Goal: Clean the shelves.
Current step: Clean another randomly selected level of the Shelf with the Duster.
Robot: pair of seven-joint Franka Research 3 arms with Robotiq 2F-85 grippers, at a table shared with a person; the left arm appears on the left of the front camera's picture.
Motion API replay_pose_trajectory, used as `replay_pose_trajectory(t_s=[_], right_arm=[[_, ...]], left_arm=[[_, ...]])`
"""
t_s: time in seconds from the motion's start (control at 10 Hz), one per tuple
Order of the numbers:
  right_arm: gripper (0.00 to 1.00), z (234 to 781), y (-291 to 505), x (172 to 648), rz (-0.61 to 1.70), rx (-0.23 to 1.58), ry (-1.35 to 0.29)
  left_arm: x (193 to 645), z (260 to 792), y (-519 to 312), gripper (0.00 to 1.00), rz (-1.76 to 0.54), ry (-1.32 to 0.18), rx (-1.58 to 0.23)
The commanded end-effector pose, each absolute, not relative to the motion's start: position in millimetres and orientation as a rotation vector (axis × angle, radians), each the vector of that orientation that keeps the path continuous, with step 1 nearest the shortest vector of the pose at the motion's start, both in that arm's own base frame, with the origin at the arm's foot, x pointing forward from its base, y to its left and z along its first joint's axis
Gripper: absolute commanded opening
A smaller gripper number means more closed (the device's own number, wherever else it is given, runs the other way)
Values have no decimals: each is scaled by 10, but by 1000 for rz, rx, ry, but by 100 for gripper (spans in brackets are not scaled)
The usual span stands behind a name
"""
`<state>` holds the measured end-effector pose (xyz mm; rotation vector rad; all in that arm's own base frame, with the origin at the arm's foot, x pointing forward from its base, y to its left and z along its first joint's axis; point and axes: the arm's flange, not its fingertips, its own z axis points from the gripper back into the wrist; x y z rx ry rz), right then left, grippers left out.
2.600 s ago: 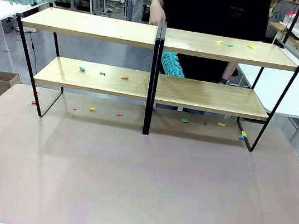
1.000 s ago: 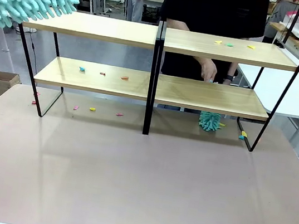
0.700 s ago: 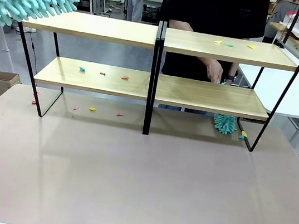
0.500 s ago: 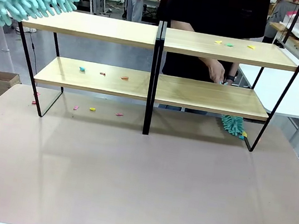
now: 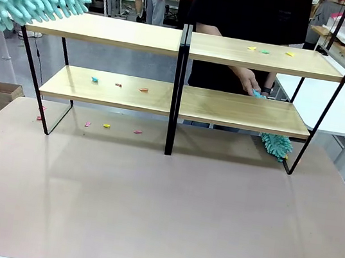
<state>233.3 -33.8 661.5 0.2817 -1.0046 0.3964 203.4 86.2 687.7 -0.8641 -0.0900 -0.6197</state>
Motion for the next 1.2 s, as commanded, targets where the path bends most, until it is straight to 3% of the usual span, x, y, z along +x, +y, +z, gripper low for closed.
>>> replay_pose_trajectory(t_s=[0.0,0.2,0.3,0.4,0.5,0.9,1.1], right_arm=[[100,6614,-333,2334,398,292,-1004],[100,6614,-333,2334,398,292,-1004],[100,6614,-333,2334,398,292,-1004],[100,6614,-333,2334,398,292,-1004],[100,6614,-333,2334,398,292,-1004],[100,6614,-333,2334,398,292,-1004],[100,6614,-333,2334,398,292,-1004]], left_arm=[[2162,6905,480,13,-582,-1,-828],[2307,6913,167,13,-570,30,-818],[2409,6937,90,13,-454,-46,-854],[2440,6924,99,13,-508,88,-861],[2365,6882,142,13,-539,18,-808],[2472,6851,3,13,-549,-8,-852],[2587,6863,-337,13,-415,-99,-891]])
